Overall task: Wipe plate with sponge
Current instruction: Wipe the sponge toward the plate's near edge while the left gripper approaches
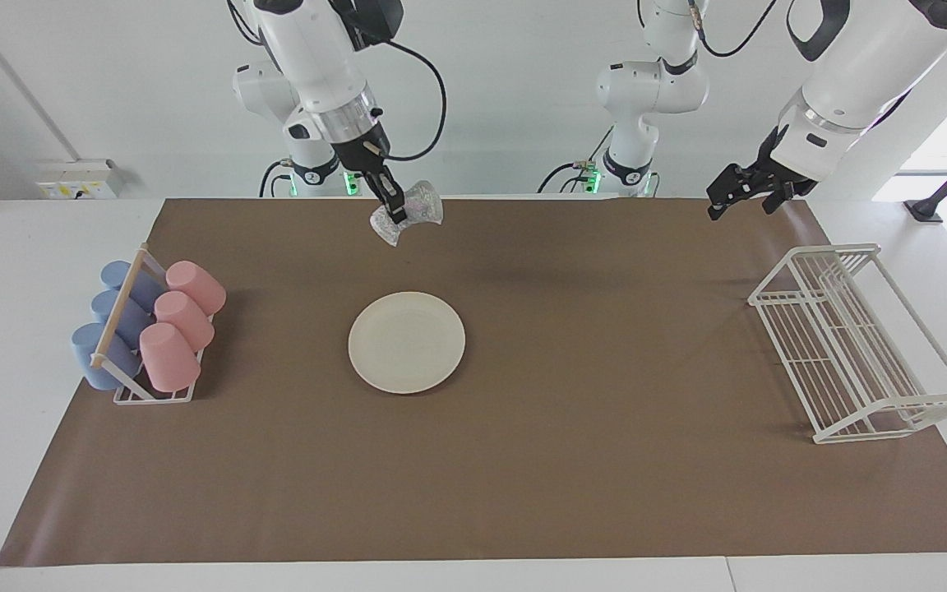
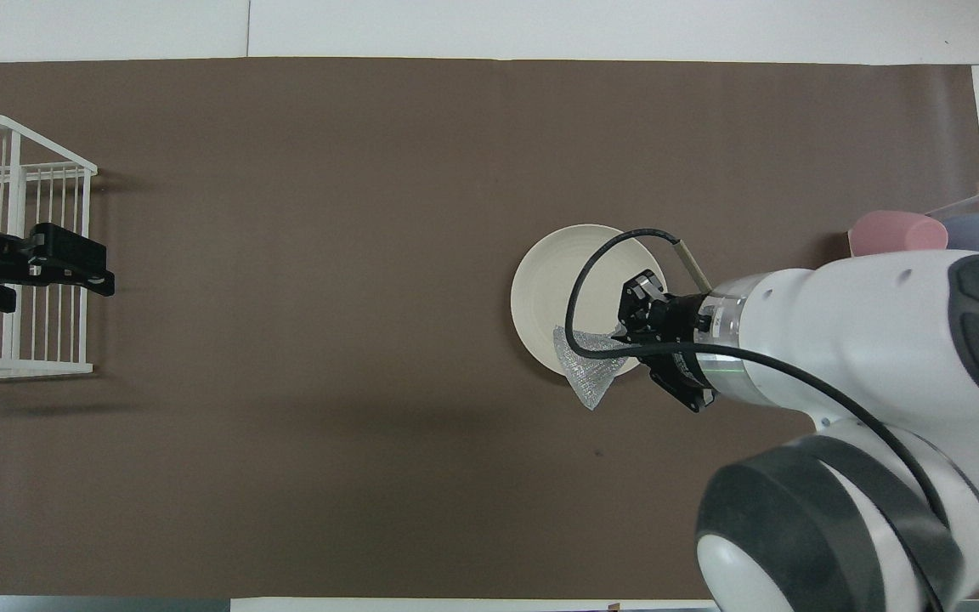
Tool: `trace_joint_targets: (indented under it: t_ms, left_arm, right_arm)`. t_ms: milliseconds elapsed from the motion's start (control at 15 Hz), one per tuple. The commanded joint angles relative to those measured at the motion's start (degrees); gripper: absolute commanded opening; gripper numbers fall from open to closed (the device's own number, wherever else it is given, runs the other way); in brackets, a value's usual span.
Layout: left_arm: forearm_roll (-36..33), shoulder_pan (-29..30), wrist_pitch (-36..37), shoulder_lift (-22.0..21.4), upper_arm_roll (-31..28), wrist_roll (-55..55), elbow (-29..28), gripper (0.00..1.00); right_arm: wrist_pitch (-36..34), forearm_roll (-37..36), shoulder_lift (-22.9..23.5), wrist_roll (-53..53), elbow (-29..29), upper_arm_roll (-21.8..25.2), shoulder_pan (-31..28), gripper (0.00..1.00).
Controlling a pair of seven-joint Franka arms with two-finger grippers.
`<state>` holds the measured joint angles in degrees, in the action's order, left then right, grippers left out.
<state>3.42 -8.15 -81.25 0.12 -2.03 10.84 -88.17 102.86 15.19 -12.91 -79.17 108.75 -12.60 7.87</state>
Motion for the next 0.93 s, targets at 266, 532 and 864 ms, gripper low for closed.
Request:
trace_joint_targets:
  t_ms: [266, 532, 864]
  left_arm:
    - [9.9, 0.0, -2.7, -2.1, 0.4, 10.4, -3.6, 1.00]
    - [27.0, 0.5, -9.0, -5.1, 0.4, 14.6, -10.7, 1.00]
    - [47.2, -1.9, -25.5, -16.2, 0.9, 14.6, -32.6, 1.00]
  right_arm:
    - [-4.0, -6.3, 3.0, -9.5, -7.1, -1.2, 1.4, 0.00]
    - [-4.3, -5.5, 3.4, -10.5, -7.8, -1.1, 1.4, 0.00]
    - [1.2, -4.0, 4.4, -16.4, -7.1, -1.1, 1.3, 0.00]
